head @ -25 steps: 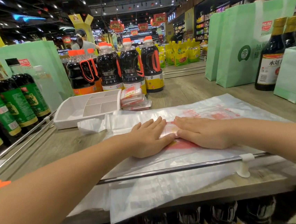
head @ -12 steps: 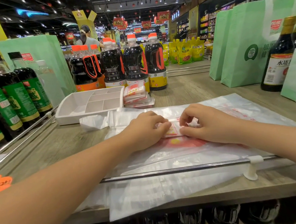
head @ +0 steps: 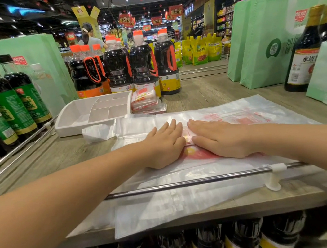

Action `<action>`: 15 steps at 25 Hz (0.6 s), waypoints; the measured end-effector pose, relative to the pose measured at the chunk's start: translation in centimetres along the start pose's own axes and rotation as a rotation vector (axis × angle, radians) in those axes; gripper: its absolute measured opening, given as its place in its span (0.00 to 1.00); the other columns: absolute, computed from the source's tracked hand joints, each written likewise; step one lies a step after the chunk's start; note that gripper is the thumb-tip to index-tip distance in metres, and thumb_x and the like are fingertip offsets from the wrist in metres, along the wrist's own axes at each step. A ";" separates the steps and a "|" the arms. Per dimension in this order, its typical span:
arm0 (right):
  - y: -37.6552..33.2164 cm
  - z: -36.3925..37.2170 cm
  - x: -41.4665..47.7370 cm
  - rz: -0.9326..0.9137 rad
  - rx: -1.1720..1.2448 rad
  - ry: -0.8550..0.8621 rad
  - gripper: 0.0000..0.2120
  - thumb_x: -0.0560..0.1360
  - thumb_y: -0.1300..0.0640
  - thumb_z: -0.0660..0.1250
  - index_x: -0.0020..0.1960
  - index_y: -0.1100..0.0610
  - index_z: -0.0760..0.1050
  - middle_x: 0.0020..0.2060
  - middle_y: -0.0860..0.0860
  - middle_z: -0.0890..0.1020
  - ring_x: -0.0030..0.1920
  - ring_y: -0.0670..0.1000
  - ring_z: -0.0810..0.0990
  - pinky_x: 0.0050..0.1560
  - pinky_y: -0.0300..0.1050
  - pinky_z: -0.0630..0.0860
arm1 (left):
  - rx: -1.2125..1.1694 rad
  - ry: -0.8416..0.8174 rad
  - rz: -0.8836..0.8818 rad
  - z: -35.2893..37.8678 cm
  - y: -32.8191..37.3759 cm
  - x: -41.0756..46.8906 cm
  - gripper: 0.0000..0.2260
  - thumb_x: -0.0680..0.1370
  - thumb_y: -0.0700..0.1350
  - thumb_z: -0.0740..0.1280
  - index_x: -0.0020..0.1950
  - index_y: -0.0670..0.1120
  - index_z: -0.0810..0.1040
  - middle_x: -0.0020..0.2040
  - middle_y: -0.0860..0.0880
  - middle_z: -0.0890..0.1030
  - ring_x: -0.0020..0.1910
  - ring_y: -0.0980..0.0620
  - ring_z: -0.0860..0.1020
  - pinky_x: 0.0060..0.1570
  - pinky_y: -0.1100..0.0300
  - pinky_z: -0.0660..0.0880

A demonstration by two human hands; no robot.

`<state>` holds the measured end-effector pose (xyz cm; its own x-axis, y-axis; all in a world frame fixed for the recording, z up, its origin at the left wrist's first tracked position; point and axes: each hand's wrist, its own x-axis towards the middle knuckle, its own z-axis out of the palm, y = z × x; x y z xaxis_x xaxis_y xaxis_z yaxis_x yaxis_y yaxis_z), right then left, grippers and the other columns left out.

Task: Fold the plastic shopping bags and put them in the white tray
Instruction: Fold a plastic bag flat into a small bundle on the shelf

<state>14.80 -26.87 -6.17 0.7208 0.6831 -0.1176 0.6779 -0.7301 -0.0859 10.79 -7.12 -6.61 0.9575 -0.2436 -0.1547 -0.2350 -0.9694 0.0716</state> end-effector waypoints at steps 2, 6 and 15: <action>0.0 -0.5 -0.4 0.017 -0.014 -0.027 0.31 0.84 0.40 0.42 0.82 0.52 0.41 0.81 0.46 0.44 0.79 0.43 0.43 0.79 0.43 0.42 | 0.027 -0.012 -0.011 -0.2 -0.3 -0.4 0.26 0.85 0.55 0.41 0.81 0.49 0.38 0.82 0.50 0.38 0.80 0.51 0.40 0.78 0.47 0.41; 0.0 -1.1 -1.9 0.042 0.004 -0.056 0.29 0.84 0.41 0.43 0.82 0.51 0.46 0.81 0.45 0.48 0.80 0.44 0.47 0.76 0.39 0.43 | 0.064 -0.051 -0.019 -0.2 -0.9 -1.6 0.26 0.85 0.57 0.40 0.81 0.50 0.38 0.81 0.52 0.38 0.80 0.52 0.40 0.78 0.48 0.40; -0.9 -2.0 -1.3 -0.013 -0.044 0.331 0.15 0.77 0.38 0.64 0.44 0.48 0.73 0.39 0.44 0.78 0.40 0.46 0.75 0.42 0.46 0.73 | -0.010 0.379 -0.042 -0.2 -2.7 -0.3 0.18 0.84 0.56 0.56 0.73 0.55 0.71 0.70 0.50 0.73 0.68 0.47 0.71 0.65 0.49 0.69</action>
<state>13.56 -27.06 -3.92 0.7148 0.6666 0.2115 0.6880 -0.7245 -0.0416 11.22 -4.47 -6.52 0.9606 -0.1728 0.2178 -0.1945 -0.9774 0.0827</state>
